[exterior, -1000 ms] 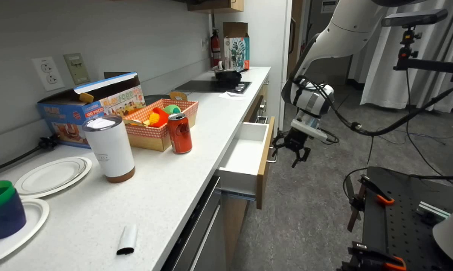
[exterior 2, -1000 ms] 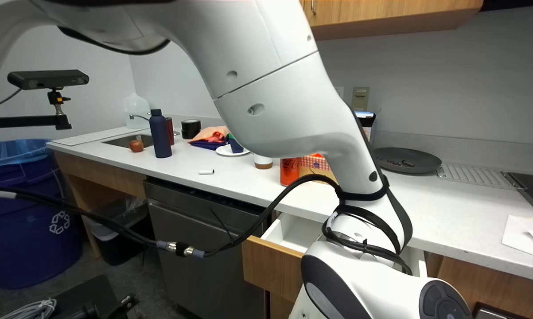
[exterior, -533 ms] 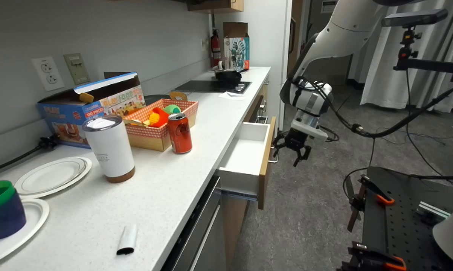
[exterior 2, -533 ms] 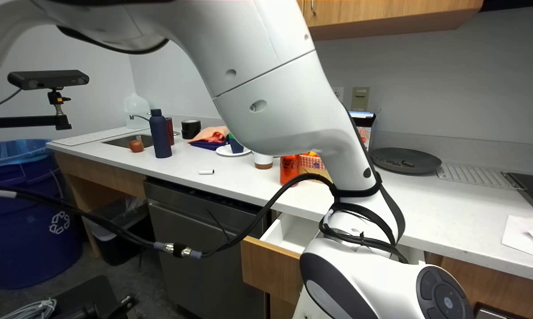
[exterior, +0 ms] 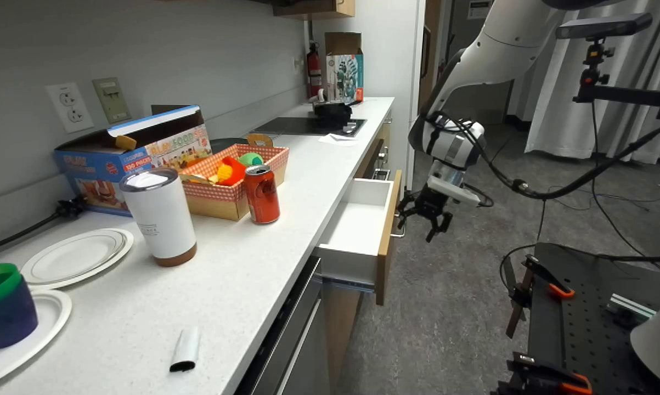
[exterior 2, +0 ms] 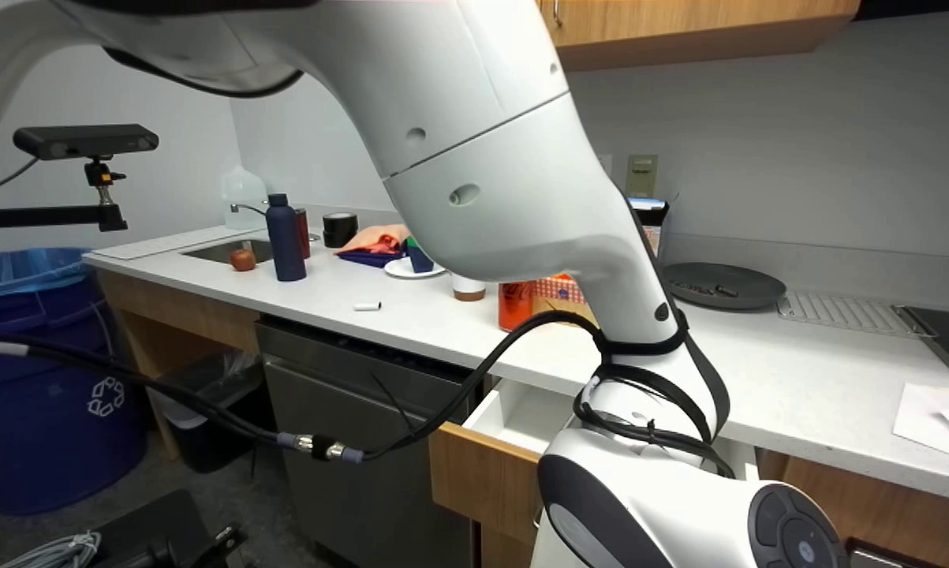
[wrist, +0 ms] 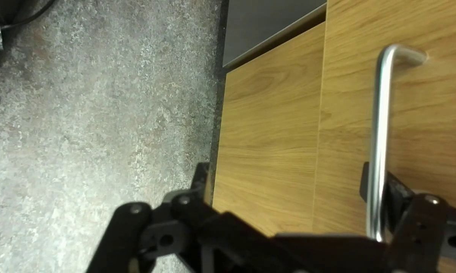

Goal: Open the top drawer of the bottom cabinet.

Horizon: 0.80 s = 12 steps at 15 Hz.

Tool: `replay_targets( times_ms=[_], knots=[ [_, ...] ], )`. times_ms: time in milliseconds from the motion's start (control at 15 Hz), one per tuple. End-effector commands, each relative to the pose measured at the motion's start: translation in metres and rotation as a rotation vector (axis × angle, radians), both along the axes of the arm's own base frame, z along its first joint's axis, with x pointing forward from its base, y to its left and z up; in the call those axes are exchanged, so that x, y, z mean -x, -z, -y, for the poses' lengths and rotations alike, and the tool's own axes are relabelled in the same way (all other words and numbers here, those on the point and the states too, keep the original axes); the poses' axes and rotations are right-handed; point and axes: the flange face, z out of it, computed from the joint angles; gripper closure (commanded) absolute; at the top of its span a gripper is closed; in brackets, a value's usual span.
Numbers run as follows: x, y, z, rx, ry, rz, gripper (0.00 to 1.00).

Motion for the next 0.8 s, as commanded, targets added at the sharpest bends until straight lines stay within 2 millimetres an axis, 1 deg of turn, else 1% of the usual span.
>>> replay_targets(
  times_ms=[0,733],
  knots=[
    [-0.0004,-0.0002,0.0009,0.002,-0.012,0.007,0.0],
    [-0.0008,-0.0004,0.0016,0.007,-0.031,0.02,0.0]
  ],
)
